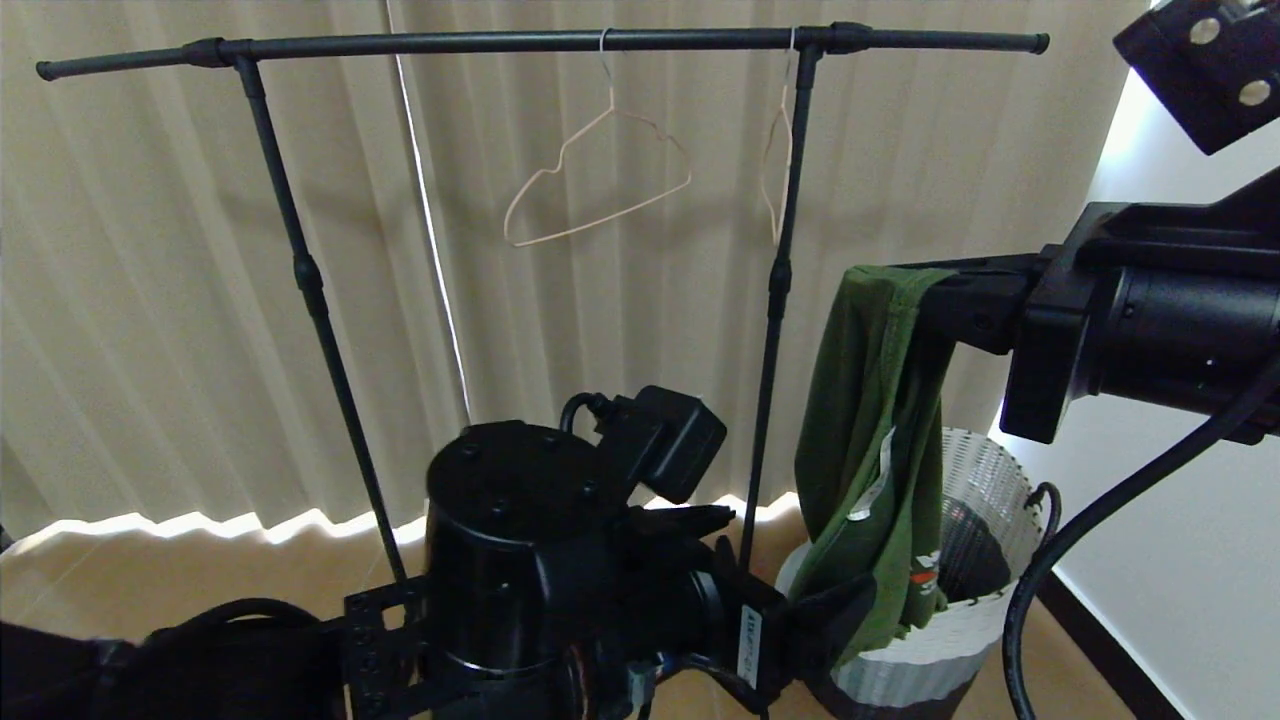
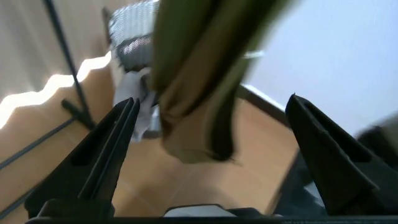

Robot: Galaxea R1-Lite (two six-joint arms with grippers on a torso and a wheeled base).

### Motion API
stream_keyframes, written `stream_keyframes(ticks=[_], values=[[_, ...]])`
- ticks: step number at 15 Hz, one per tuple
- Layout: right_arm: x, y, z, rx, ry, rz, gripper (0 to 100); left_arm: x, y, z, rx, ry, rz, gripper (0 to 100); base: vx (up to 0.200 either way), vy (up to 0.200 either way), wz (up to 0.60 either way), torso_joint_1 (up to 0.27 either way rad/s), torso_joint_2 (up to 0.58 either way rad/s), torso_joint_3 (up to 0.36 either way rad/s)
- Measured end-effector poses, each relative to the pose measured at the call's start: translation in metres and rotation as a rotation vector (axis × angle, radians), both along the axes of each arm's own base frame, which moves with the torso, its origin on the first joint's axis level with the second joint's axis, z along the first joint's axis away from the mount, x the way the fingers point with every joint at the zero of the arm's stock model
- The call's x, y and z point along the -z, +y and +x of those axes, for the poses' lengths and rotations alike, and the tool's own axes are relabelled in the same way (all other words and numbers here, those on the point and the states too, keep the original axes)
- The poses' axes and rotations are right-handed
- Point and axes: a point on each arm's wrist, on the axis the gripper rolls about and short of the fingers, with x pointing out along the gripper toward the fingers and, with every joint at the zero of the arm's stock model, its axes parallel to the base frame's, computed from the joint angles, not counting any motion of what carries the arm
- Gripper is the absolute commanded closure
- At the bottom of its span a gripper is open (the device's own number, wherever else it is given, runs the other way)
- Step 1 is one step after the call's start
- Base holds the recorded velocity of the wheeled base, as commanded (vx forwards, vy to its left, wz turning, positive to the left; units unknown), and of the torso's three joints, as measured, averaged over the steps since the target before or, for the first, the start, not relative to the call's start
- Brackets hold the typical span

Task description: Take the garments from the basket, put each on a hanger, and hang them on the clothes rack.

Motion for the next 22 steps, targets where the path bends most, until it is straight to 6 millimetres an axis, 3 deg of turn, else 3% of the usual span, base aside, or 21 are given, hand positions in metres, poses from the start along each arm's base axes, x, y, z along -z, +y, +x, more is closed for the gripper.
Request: stream_keyframes(ticks=[4,8,9,12,17,22], values=[[-0.001,-0.003,-0.003,0.000,-0.005,0.003,100,0.030,-0.012,0.023,-0.130,0.034,0.079,0,0.000,0.000,0.00,0.000,0.00,0.000],[-0.002,-0.004,-0.005,0.002,-0.008,0.004,100,0.049,-0.014,0.026,-0.145,0.064,0.136,0,0.000,0.000,0.00,0.000,0.00,0.000],[-0.002,-0.005,-0.005,0.002,-0.010,0.005,100,0.053,-0.012,0.025,-0.147,0.070,0.147,100,0.000,0.000,0.00,0.000,0.00,0.000],[-0.004,-0.007,-0.007,0.007,-0.016,0.010,100,0.058,-0.006,0.021,-0.147,0.082,0.169,100,0.000,0.000,0.00,0.000,0.00,0.000],[0.002,-0.015,-0.011,0.025,-0.007,0.002,100,0.043,0.018,0.000,-0.180,0.036,0.177,100,0.000,0.000,0.00,0.000,0.00,0.000],[-0.002,-0.028,-0.011,0.073,-0.023,0.018,100,-0.018,0.067,-0.019,-0.200,-0.044,0.135,100,0.000,0.000,0.00,0.000,0.00,0.000]])
